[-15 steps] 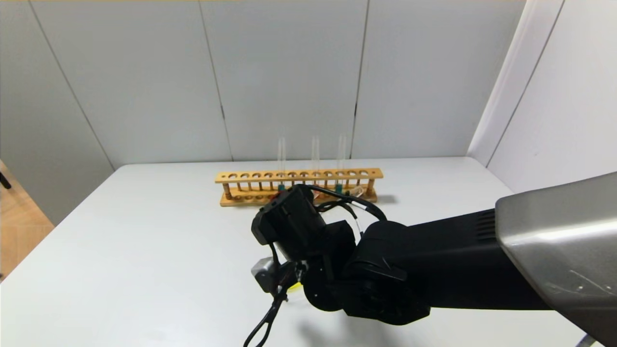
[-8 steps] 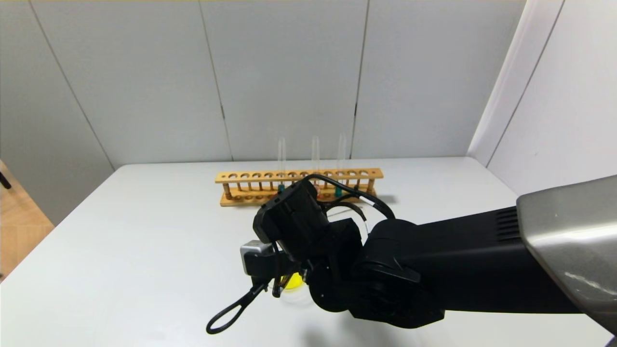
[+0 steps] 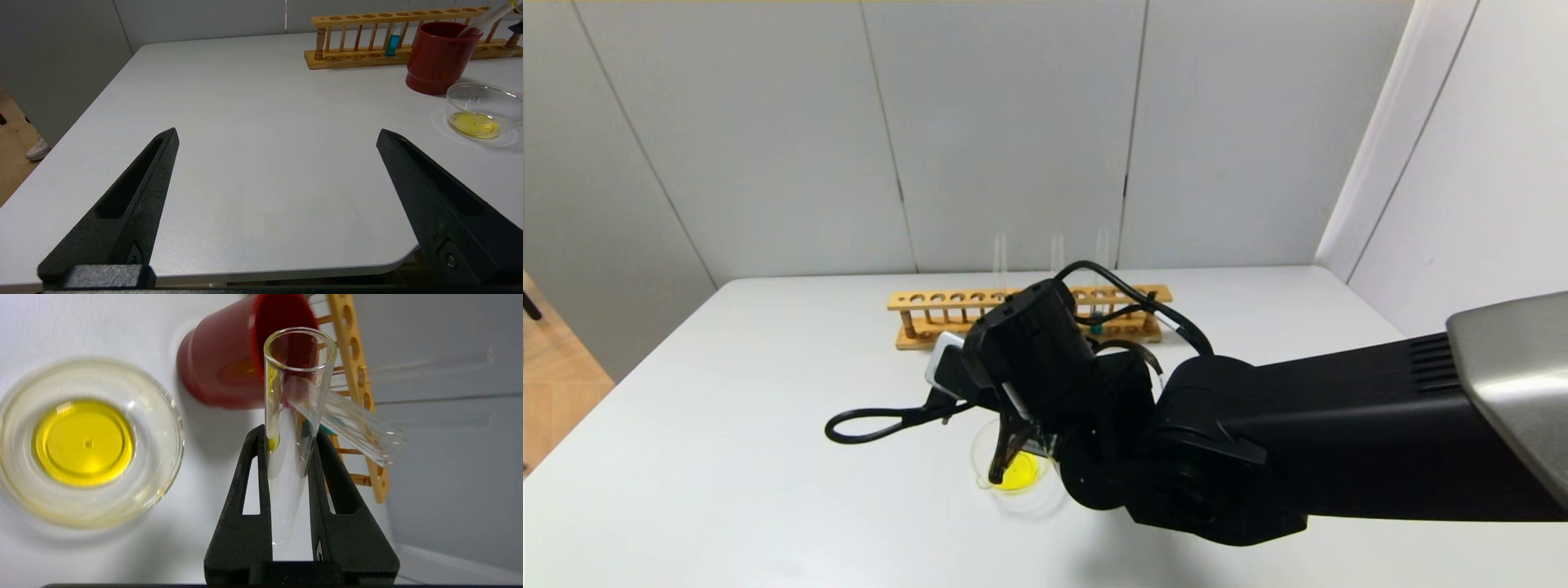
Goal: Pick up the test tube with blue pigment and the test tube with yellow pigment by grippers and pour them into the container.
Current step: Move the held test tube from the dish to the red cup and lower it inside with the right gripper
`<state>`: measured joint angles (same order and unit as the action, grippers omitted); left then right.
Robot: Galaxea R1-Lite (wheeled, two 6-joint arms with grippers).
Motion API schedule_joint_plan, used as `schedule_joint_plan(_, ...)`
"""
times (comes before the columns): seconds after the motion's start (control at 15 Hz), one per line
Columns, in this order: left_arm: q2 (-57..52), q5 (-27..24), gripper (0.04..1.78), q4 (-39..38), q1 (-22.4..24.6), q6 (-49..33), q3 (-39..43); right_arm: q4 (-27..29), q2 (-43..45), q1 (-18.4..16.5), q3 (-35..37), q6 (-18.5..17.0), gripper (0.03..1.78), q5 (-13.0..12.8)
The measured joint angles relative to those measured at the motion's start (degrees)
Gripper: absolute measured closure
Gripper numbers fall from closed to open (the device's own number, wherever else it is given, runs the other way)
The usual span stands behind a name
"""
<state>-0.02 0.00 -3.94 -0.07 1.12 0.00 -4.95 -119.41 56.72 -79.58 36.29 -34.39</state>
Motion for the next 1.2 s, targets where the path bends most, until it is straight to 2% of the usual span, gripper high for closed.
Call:
schedule_joint_plan(0.27,0.00,0.00,0.11,-0.02,-0.02,0.02,0.00,-3.71,1.46,-2.10,0.39,-9.67,1.53,0.05)
schedule_joint_plan(0.47,0.00,0.00,0.11,-0.02,0.02,0.02,0.00,-4.22,2.88,-2.62,1.05,-16.12,1.53,0.07)
schedule_joint_plan(0.6,0.00,0.00,0.11,-0.02,0.00,0.00,0.00,-4.28,4.11,-3.52,1.85,-17.93,1.53,0.07)
schedule_joint_plan(1.0,0.00,0.00,0.11,-0.02,0.02,0.00,0.00,-5.52,6.49,-4.38,2.71,-30.39,1.53,0.09)
schedule_joint_plan(1.2,0.00,0.00,0.11,0.00,0.00,0.00,0.00,-7.31,7.17,-4.24,2.35,-34.15,1.53,0.82)
